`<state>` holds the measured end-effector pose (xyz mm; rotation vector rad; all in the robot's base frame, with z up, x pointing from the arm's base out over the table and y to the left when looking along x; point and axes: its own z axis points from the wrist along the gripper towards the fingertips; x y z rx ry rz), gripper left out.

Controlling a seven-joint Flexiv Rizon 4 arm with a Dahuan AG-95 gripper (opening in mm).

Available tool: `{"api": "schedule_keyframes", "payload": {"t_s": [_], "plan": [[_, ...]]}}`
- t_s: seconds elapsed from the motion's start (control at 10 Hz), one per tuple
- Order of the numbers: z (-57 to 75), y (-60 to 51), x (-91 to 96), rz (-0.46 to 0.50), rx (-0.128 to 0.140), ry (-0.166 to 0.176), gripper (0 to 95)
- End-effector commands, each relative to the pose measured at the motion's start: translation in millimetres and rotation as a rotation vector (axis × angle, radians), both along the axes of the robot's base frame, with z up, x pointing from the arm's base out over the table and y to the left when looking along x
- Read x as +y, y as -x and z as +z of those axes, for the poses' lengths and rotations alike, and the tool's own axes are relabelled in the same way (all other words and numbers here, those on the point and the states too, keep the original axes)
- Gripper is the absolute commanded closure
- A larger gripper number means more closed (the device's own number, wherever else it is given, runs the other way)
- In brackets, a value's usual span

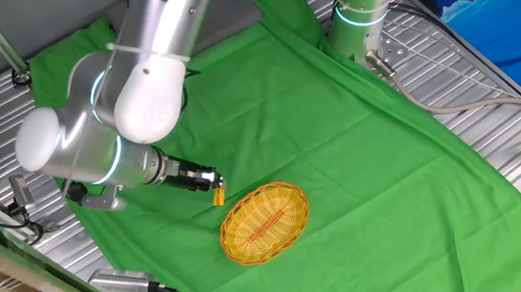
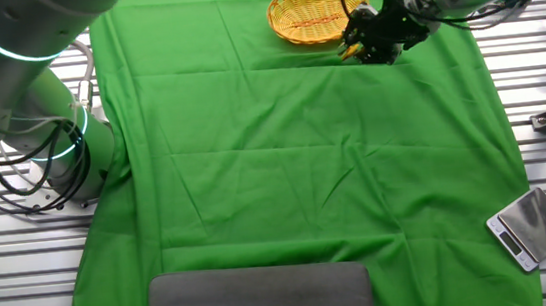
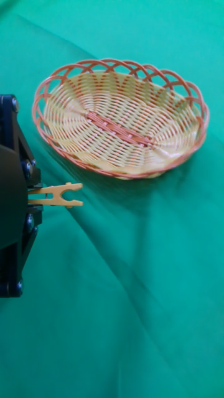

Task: Use a clamp

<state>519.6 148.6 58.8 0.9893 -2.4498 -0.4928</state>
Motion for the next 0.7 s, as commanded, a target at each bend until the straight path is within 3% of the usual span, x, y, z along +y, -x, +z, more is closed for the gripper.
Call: {"api": "schedule_keyframes", "payload": {"t_s": [0.1,0.7], "plan": [[0.2,3.3,-1.0,-0.001,-0.008,0.0,95.0],[0.2,3.3,-1.0,0.0,-0.015,-0.004,95.0]]}}
